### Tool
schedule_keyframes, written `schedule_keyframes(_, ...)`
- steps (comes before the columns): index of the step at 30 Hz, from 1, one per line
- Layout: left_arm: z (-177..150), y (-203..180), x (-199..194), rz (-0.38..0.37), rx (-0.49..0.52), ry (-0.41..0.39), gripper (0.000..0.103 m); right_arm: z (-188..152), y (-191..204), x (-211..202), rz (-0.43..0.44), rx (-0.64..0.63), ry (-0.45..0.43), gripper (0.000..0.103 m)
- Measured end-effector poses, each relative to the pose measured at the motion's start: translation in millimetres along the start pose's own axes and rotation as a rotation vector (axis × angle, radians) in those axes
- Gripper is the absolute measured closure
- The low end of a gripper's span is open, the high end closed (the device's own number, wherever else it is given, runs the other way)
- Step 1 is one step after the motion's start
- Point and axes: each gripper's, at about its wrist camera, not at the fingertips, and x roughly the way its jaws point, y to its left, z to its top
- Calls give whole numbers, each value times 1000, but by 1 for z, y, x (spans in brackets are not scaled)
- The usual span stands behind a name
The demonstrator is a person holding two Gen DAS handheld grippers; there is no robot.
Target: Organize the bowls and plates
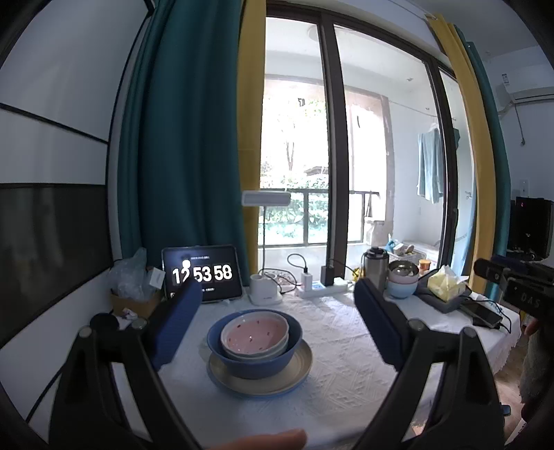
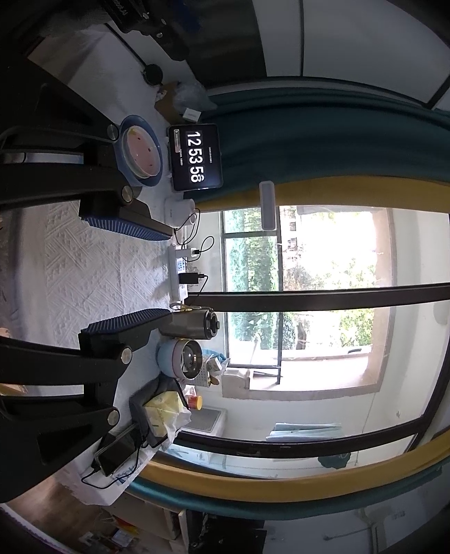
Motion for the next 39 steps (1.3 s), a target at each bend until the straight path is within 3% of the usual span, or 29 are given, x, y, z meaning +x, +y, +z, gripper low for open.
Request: schedule_keyframes(39,-10,-5,4,3,15,17,12,-5,-4,7,2,15,29,59)
